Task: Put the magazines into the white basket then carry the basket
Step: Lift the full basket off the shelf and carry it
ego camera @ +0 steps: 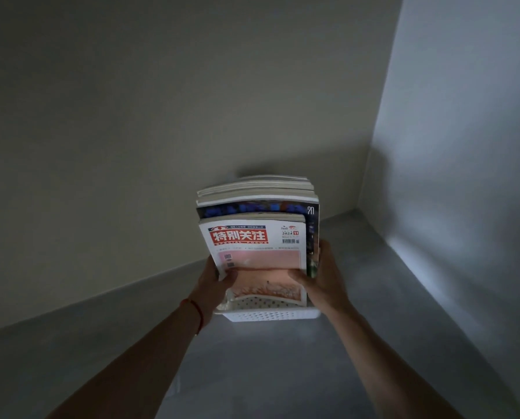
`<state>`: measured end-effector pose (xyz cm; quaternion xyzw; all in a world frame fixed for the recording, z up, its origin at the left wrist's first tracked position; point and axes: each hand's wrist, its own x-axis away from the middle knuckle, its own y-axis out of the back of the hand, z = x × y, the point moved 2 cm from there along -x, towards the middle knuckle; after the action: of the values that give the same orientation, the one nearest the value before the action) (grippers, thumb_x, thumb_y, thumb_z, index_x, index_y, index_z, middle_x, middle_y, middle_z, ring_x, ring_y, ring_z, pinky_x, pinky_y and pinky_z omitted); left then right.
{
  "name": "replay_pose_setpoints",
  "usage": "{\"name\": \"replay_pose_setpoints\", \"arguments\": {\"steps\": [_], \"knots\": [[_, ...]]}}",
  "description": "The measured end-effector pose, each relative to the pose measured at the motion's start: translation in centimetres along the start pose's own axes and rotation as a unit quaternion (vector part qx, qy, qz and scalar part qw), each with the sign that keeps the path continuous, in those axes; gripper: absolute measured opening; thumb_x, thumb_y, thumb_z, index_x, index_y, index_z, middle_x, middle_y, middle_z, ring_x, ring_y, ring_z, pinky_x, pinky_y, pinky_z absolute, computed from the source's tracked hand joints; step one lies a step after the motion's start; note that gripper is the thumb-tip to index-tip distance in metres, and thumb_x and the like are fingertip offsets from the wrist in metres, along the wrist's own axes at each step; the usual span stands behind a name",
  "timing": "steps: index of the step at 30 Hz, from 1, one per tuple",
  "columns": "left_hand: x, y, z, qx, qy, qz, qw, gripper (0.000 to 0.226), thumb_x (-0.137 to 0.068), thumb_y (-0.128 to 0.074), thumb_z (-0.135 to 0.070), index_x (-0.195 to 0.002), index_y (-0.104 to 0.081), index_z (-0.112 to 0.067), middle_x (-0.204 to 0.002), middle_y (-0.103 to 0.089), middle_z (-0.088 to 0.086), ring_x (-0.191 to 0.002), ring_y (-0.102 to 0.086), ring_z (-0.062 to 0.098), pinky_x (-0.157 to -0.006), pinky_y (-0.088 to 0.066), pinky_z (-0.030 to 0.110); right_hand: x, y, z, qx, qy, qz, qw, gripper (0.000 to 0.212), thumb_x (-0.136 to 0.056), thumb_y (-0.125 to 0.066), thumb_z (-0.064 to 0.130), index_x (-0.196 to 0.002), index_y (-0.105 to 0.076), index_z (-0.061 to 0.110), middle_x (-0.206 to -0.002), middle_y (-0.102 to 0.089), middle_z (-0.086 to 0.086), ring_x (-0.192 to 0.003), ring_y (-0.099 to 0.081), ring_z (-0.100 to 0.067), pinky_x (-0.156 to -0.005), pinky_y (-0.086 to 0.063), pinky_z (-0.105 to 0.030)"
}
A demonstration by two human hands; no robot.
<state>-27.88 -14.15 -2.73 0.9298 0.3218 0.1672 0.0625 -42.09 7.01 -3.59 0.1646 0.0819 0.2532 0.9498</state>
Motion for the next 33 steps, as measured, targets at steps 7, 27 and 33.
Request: {"name": "replay_pose_setpoints", "arguments": {"steps": [7, 27, 33], "knots": [[4.6, -2.1, 0.8, -0.005, -0.019, 0.102, 0.995, 0.052, -0.093, -0.061, -0.006, -0.138, -0.043, -0.025, -0.131, -0.063, 0.000, -0.122, -0.059, 0.021, -0.100, -0.052, 0.044, 9.0, 2.6, 0.0, -0.002, -0.062, -0.078, 0.995, 0.084, -0.066, -0.072, 0.069, -0.133, -0.039, 0.030, -0.124, -0.062, 0.008, -0.106, -0.066, -0.012, -0.077, -0.060, -0.044], [12.4, -19.9, -2.4, -0.140, -0.040, 0.399, 0.905, 0.040, -0.090, -0.068, -0.021, -0.116, -0.056, -0.049, -0.113, -0.069, -0.019, -0.110, -0.059, 0.005, -0.080, -0.049, 0.034, 29.7, 12.8, -2.2, -0.039, -0.235, -0.402, 0.884, 0.069, -0.077, -0.081, 0.042, -0.130, -0.037, 0.038, -0.124, -0.061, 0.006, -0.106, -0.065, -0.015, -0.084, -0.060, -0.042], [13.6, -25.5, -3.8, -0.168, -0.049, 0.443, 0.879, 0.041, -0.089, -0.067, -0.016, -0.114, -0.056, -0.047, -0.112, -0.061, -0.026, -0.104, -0.052, -0.005, -0.090, -0.043, 0.040, 32.0, 15.2, -3.1, -0.058, -0.244, -0.479, 0.842, 0.065, -0.075, -0.083, 0.040, -0.120, -0.037, 0.050, -0.108, -0.058, 0.023, -0.094, -0.060, 0.006, -0.067, -0.050, -0.011]]}}
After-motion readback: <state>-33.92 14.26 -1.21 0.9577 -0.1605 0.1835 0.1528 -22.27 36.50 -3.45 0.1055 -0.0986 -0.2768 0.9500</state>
